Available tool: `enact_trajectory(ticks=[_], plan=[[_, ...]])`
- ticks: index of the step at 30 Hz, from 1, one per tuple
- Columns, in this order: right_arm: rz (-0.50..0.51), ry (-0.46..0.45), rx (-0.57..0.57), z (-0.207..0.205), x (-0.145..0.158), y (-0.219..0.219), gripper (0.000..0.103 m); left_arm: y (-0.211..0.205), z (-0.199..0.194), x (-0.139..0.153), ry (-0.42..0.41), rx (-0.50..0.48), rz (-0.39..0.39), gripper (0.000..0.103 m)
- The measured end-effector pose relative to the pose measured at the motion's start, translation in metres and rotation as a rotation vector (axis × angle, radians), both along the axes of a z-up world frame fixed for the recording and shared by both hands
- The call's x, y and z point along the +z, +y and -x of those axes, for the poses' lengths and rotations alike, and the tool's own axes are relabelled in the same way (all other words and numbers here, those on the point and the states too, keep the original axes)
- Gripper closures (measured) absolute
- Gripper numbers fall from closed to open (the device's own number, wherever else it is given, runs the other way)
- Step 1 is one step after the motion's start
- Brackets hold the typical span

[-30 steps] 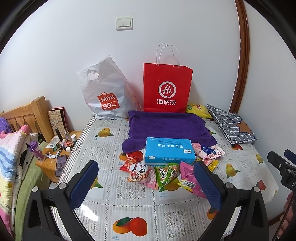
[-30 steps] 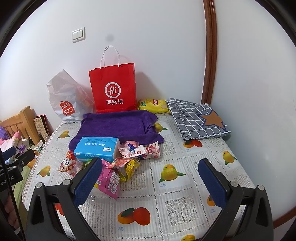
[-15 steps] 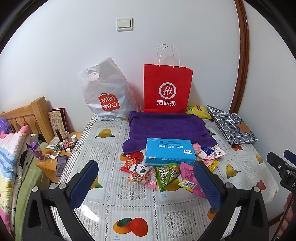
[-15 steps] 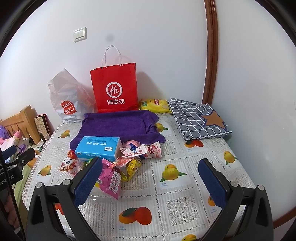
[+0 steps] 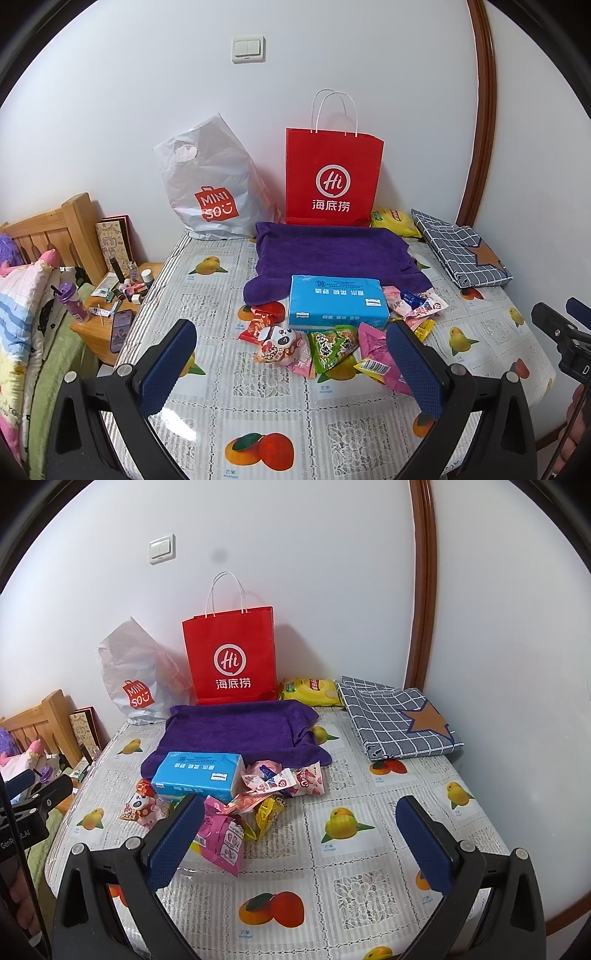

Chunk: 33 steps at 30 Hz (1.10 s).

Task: Organize snacks

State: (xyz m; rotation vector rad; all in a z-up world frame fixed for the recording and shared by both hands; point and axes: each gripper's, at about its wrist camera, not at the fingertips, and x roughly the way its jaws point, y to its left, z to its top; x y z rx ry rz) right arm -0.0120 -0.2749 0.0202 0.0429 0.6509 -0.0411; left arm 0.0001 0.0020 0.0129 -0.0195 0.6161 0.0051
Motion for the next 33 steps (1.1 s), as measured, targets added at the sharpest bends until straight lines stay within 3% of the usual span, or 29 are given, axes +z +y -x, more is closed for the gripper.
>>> enact_trajectory(ticks=[33], plan=[[0.01,-0.003,0.01,0.0018,0.004,0.0048,0.001,-0.0011,0.0014,-0.0003,-0.004,0.0,0.002,0.0]])
